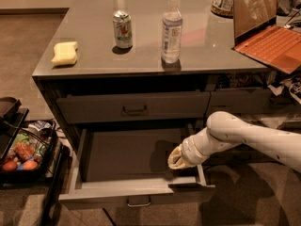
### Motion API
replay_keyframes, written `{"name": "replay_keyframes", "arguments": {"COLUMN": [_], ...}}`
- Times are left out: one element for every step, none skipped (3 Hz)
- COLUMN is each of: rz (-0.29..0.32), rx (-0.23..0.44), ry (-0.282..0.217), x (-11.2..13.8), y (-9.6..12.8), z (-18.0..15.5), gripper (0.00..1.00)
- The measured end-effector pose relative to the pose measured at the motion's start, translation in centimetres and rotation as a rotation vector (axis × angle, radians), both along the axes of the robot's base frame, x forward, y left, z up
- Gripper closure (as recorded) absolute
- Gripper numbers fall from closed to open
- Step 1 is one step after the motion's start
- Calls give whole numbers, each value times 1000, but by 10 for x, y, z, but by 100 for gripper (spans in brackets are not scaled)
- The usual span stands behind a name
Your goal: Open middle drawer
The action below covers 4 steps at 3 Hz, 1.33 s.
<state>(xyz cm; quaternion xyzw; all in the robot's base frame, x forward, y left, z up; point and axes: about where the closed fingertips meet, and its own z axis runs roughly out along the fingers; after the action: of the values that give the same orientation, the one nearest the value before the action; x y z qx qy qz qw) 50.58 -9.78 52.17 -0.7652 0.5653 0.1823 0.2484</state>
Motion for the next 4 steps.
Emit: {"name": "replay_keyframes", "arguments": {"rz": [11, 24, 49, 59], "rx": [-62, -98, -138, -160], "ry": [-32, -54, -53, -6], "x": [12, 17, 15, 15], "y": [-7, -15, -19, -22], "z": [-8, -23, -44, -73], "gripper": [100, 100, 100, 100]}}
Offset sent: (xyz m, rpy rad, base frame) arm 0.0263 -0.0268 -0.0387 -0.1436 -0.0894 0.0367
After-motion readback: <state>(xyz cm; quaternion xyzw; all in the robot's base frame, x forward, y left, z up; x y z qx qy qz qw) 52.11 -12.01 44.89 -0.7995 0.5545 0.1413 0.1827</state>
